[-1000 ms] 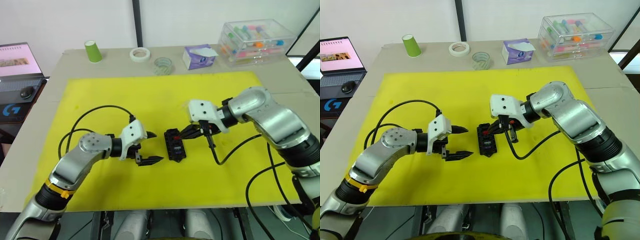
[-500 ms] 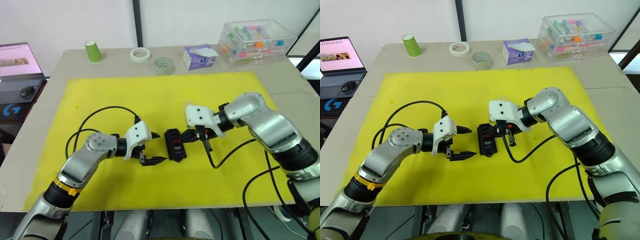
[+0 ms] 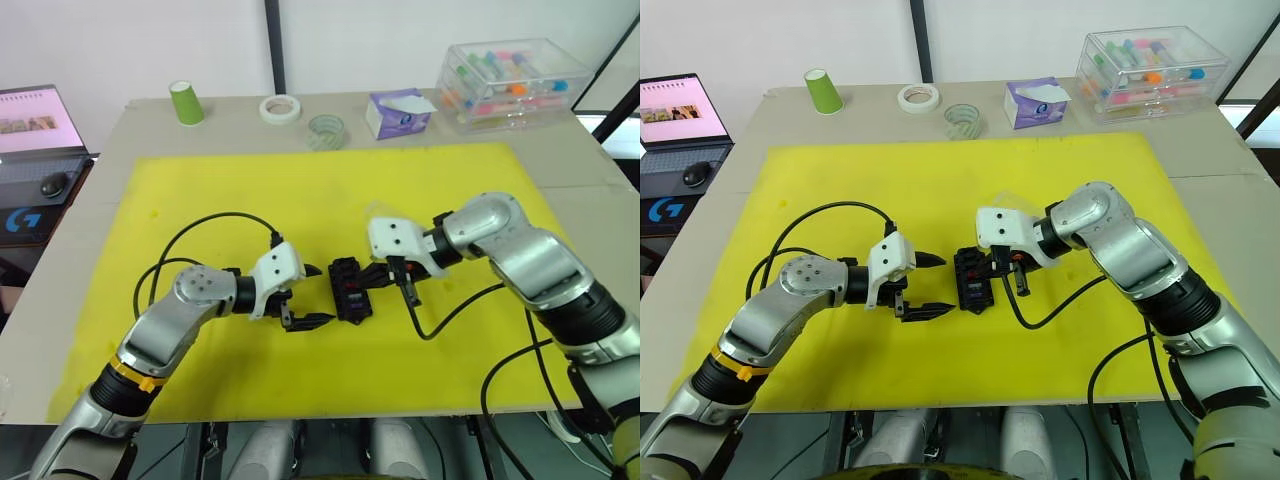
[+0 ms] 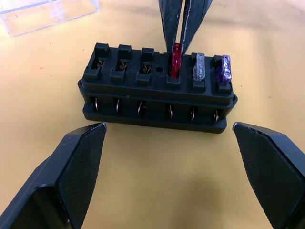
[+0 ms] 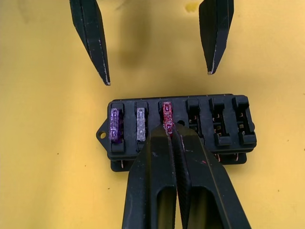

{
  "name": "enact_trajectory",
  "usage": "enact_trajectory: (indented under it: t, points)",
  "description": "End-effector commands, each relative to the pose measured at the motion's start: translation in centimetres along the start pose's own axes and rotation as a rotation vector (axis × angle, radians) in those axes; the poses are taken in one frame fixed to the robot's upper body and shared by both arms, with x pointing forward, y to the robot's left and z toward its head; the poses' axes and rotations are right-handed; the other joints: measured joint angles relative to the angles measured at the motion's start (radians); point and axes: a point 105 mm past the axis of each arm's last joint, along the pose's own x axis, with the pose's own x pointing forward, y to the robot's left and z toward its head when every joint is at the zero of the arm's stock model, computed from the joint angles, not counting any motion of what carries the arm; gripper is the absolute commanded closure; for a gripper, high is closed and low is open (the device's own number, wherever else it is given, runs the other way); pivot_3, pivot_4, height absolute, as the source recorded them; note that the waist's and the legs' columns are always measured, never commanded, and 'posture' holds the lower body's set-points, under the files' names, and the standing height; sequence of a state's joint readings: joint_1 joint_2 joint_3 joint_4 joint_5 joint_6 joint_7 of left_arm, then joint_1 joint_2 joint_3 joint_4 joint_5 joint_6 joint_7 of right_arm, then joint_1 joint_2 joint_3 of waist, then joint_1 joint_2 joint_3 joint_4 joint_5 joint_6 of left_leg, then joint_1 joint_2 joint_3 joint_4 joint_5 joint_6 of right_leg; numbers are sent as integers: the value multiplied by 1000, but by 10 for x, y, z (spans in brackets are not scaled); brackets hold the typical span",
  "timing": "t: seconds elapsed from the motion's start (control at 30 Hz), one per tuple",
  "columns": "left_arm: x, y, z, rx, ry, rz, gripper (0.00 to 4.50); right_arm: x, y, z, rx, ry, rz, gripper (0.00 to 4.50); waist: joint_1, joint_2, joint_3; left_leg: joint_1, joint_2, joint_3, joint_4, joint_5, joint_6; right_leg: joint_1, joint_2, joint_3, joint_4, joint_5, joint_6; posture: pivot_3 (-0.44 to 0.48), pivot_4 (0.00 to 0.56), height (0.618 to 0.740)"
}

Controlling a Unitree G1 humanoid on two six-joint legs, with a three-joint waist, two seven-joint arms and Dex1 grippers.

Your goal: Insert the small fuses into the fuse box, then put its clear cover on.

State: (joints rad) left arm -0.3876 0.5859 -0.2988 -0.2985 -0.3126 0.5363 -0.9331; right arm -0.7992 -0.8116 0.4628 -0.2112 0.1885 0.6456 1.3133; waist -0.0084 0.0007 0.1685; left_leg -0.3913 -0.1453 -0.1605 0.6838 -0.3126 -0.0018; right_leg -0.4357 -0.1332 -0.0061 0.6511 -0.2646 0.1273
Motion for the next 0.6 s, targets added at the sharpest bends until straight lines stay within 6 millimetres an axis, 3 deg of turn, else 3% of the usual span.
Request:
enact_trajectory:
  t: [0.03,0.6]
  points:
    - [-3,0,10,47,-21,3,32,-1,0,5,-28,-11,-7,4500,0,0,0,0,0,0,0,0,0,0,0,0,0,0,0,0,150,740]
    - [-2,0,11,53,-22,5,32,8,-1,-12,-22,60,-13,4500,-1,0,0,1,0,0,0,0,0,1,0,0,0,0,0,0,150,740]
